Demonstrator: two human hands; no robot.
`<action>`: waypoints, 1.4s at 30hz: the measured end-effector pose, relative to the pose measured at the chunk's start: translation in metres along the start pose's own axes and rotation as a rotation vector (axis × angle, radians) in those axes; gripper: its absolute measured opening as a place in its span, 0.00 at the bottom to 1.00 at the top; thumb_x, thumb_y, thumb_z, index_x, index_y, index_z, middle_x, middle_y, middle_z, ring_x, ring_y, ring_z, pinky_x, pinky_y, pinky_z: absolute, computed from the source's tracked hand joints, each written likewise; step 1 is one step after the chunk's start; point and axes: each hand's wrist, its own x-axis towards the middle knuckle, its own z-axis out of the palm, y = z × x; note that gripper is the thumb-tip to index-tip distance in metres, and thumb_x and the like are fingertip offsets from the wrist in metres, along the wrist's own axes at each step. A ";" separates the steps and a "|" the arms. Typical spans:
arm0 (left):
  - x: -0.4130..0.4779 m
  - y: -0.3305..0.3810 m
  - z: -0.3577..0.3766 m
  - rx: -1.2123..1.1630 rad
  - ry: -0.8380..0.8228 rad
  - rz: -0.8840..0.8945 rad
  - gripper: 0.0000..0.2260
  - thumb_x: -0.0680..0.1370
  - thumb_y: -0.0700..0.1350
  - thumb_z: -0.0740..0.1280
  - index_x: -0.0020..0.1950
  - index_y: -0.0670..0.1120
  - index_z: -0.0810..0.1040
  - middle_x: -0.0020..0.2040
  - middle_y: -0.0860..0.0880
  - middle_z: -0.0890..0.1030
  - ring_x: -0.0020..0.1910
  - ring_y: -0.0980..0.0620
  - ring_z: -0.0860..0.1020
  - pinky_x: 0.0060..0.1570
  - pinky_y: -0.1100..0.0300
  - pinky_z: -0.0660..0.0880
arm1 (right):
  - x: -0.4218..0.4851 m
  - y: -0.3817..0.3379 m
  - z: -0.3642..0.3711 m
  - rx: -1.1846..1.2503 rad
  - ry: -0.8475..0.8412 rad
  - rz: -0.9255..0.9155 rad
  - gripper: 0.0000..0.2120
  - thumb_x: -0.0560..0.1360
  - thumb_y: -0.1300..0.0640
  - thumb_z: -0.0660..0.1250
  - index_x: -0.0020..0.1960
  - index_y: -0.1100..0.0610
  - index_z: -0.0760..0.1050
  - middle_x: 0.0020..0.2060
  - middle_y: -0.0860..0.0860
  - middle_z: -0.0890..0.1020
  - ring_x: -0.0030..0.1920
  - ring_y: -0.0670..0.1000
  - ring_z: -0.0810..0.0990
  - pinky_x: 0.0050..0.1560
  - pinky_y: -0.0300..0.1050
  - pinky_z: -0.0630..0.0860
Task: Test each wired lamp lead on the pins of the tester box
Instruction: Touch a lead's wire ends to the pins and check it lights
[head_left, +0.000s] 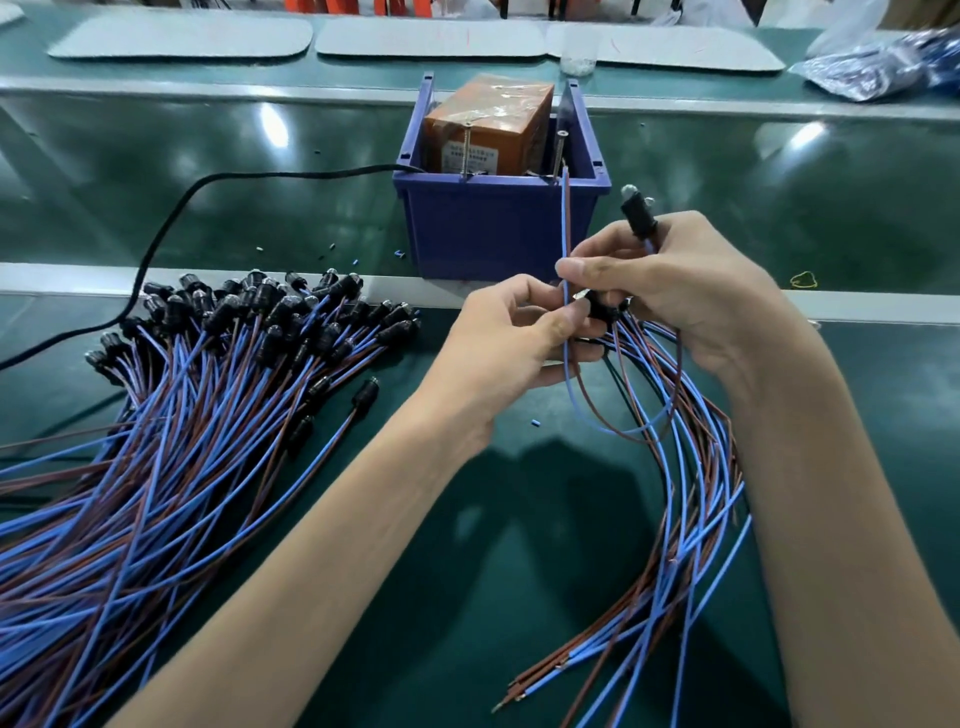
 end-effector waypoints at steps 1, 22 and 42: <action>0.001 -0.001 0.000 0.000 0.007 0.006 0.04 0.79 0.40 0.66 0.44 0.43 0.74 0.40 0.48 0.84 0.36 0.55 0.83 0.36 0.65 0.79 | 0.000 0.000 0.000 0.000 0.003 -0.005 0.06 0.69 0.58 0.76 0.35 0.55 0.80 0.28 0.52 0.74 0.26 0.43 0.70 0.32 0.37 0.69; 0.014 0.020 -0.046 -0.088 0.412 0.217 0.12 0.77 0.35 0.67 0.60 0.42 0.72 0.36 0.49 0.84 0.32 0.55 0.83 0.33 0.66 0.77 | 0.012 0.010 -0.001 0.273 0.289 -0.008 0.09 0.78 0.59 0.66 0.40 0.56 0.80 0.24 0.47 0.73 0.20 0.41 0.62 0.20 0.30 0.56; 0.021 0.016 -0.057 -0.094 0.431 0.133 0.11 0.81 0.33 0.60 0.60 0.39 0.77 0.43 0.47 0.84 0.35 0.56 0.83 0.36 0.68 0.77 | 0.020 0.019 0.007 0.301 0.284 0.018 0.15 0.79 0.65 0.59 0.56 0.49 0.78 0.32 0.46 0.76 0.30 0.42 0.66 0.24 0.30 0.61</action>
